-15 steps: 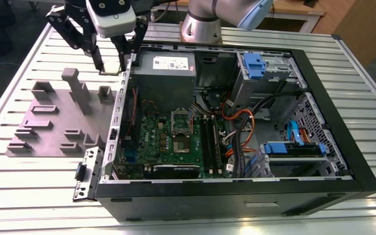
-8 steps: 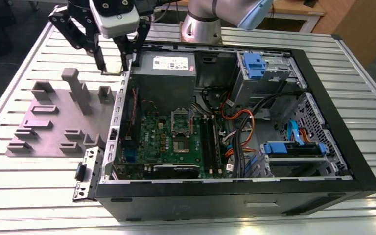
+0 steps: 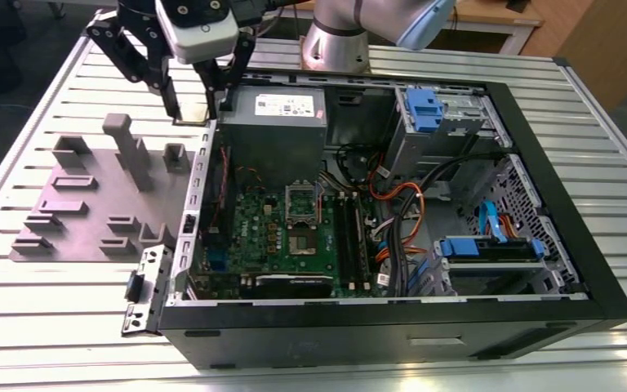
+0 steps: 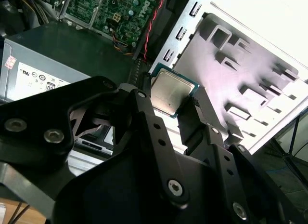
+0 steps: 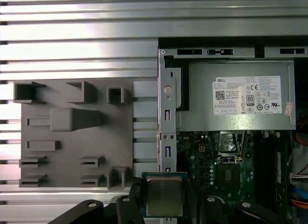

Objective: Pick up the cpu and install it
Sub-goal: 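Pick up the cpu and move it towards the insertion slot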

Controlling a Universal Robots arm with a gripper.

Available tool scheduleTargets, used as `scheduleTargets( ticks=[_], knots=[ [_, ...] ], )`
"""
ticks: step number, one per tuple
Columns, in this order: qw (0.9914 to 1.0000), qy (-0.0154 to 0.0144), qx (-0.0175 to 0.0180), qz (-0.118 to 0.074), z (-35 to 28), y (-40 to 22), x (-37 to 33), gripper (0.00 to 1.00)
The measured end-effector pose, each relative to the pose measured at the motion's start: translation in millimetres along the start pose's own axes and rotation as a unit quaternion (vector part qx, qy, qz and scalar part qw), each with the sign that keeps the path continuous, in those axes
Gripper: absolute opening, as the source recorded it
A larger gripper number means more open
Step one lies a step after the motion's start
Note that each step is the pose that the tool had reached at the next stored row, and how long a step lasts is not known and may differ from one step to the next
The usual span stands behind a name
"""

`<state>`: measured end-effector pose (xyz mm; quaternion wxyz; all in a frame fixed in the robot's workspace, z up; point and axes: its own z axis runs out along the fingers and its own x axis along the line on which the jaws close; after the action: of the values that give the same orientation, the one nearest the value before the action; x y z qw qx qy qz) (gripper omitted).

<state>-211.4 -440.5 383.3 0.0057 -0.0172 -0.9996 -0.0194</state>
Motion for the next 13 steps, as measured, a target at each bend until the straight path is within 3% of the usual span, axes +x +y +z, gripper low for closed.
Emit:
scheduleTargets(
  ticks=[13],
  knots=[
    [1.00000, 0.0000, 0.0000, 0.000, -0.1, 0.2, -6.8, 0.47]
  ],
)
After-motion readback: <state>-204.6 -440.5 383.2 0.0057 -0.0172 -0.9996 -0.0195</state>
